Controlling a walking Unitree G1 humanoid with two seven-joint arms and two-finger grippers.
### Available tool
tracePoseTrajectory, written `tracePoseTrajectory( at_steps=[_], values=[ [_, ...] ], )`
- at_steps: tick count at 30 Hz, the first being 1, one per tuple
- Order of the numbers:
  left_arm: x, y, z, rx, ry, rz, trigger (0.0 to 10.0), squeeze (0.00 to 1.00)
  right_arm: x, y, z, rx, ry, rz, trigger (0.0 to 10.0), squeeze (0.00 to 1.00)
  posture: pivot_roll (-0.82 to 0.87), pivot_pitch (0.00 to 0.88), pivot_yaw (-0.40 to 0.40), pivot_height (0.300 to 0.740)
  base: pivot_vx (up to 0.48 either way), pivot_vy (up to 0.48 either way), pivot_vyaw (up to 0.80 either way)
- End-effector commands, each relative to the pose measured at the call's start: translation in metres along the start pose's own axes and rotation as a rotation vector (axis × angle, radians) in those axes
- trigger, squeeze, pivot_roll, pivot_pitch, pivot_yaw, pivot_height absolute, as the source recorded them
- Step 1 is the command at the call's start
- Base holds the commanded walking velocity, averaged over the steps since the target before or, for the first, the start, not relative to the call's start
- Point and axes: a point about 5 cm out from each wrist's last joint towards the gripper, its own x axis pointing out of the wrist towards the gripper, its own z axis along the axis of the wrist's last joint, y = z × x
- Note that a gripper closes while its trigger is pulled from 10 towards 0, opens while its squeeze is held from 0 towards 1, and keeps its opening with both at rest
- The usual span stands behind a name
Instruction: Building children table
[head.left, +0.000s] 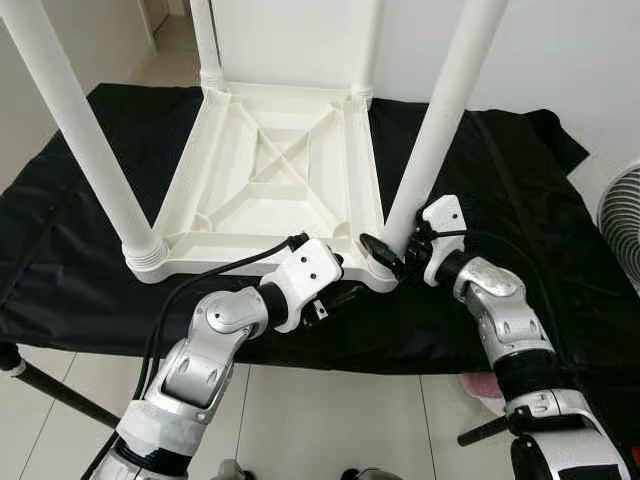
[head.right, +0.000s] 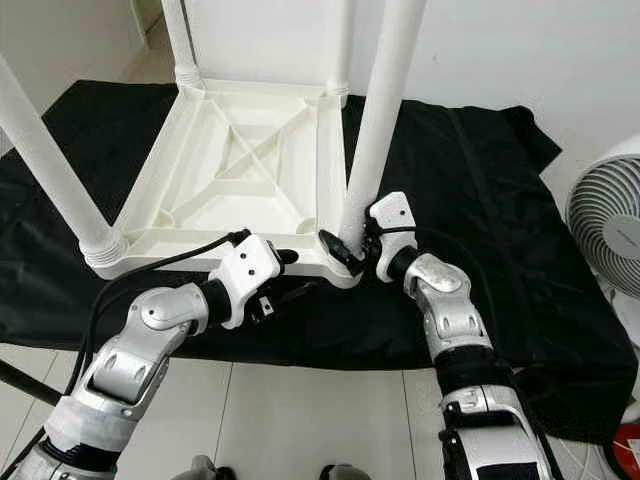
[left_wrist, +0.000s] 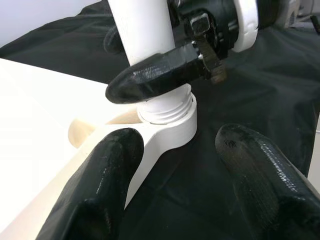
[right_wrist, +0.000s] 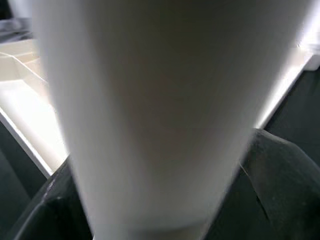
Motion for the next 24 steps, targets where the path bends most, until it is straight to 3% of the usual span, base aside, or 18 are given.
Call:
tracePoseTrajectory(
  at_steps=[1,5,6,7,8,9,10,19,20,21,22,24],
  values=[
    [0.001,0.004,-0.002,0.002,0.011,0.06,10.0,0.0,0.001,0.002,-0.008,0.009,0.029,0.012,10.0,0.0,-0.1,0.064,0.012,0.74,0.0,0.0,0.0],
    [0.001,0.002,-0.001,0.0,0.007,0.059,10.0,0.0,0.006,0.009,-0.016,0.02,0.042,0.035,10.0,0.0,-0.09,0.052,0.009,0.74,0.0,0.0,0.0],
    [0.001,0.002,-0.001,0.001,0.007,0.062,10.0,0.0,0.006,0.012,-0.02,0.025,0.051,0.047,4.2,0.0,-0.08,0.046,0.004,0.74,0.0,0.0,0.0],
    [0.001,0.002,-0.001,0.001,0.007,0.062,10.0,0.0,0.006,0.012,-0.02,0.025,0.051,0.047,4.2,0.0,-0.08,0.046,0.004,0.74,0.0,0.0,0.0],
    [0.001,0.003,-0.001,0.001,0.008,0.064,10.0,0.0,0.006,0.014,-0.023,0.028,0.057,0.056,3.0,0.0,-0.08,0.045,0.002,0.74,0.0,0.0,0.0],
    [0.001,0.003,-0.002,0.002,0.008,0.065,10.0,0.0,0.006,0.015,-0.025,0.033,0.061,0.065,0.1,0.0,-0.08,0.045,0.002,0.74,0.0,0.0,0.0],
    [0.001,0.003,-0.002,0.002,0.007,0.066,10.0,0.0,0.006,0.016,-0.026,0.035,0.061,0.071,0.0,0.0,-0.08,0.045,0.002,0.74,0.0,0.0,0.0],
    [0.003,0.001,-0.002,0.002,0.002,0.058,10.0,0.0,0.002,0.011,-0.03,0.024,0.053,0.07,0.0,0.0,-0.1,0.037,-0.001,0.74,0.0,0.0,0.0],
    [0.003,0.001,-0.002,0.002,0.002,0.056,10.0,0.0,0.001,0.01,-0.03,0.021,0.058,0.059,1.4,0.0,-0.1,0.037,-0.001,0.74,0.0,0.0,0.0],
    [0.003,0.001,-0.002,0.002,0.002,0.056,10.0,0.0,0.001,0.01,-0.03,0.021,0.058,0.059,1.4,0.0,-0.1,0.037,-0.001,0.74,0.0,0.0,0.0],
    [0.004,0.0,-0.002,0.001,0.0,0.053,10.0,0.0,-0.001,0.007,-0.032,0.024,0.069,0.029,10.0,0.0,-0.1,0.038,-0.003,0.74,0.0,0.0,0.0],
    [0.004,-0.001,-0.002,0.0,0.0,0.052,10.0,0.0,-0.002,0.004,-0.035,0.019,0.1,-0.015,10.0,0.0,-0.1,0.038,-0.003,0.74,0.0,0.0,0.0]
  ],
)
